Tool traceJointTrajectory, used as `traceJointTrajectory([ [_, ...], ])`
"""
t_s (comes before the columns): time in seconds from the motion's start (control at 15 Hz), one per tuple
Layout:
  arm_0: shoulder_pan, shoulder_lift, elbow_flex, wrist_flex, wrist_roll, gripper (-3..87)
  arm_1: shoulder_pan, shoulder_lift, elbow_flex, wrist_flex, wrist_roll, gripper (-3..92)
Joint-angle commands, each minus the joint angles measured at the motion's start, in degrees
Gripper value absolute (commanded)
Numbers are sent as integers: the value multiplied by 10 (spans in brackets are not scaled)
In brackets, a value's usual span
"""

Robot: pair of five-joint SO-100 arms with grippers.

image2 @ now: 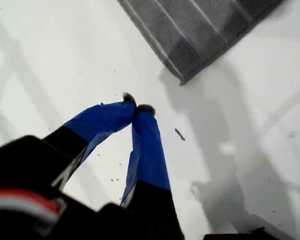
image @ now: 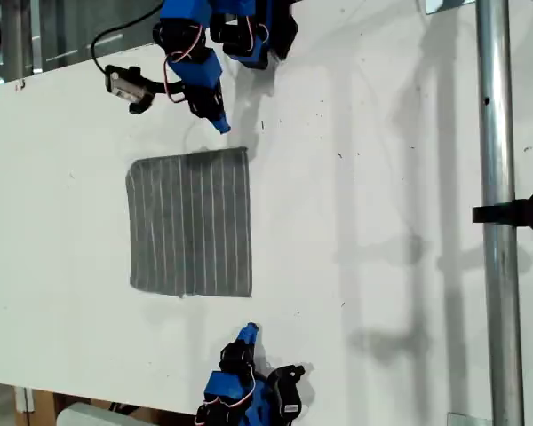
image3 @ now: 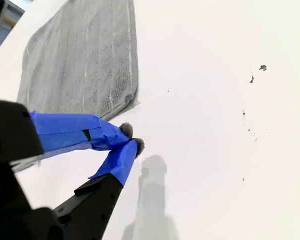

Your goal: Grasp corners of a towel and fold twice.

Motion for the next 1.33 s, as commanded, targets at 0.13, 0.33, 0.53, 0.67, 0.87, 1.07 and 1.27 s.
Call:
traceJointTrajectory([
  [0.13,-5,2,2,0,-4,-21,31,-278,-309,114,-214,115],
  [0.33,-4,2,2,0,-5,-18,73,-350,-418,163,-280,355],
  [0.53,-3,2,2,0,-5,-18,85,-374,-386,142,-322,424],
  [0.67,-3,2,2,0,-4,-17,90,-382,-318,86,-344,421],
  [0.87,-3,2,2,0,-3,-18,83,-427,-245,1,-351,394],
  [1.07,-3,2,2,0,-3,-18,80,-491,-214,-62,-358,394],
  [1.27,-2,2,2,0,-3,-19,78,-550,-216,-90,-364,377],
])
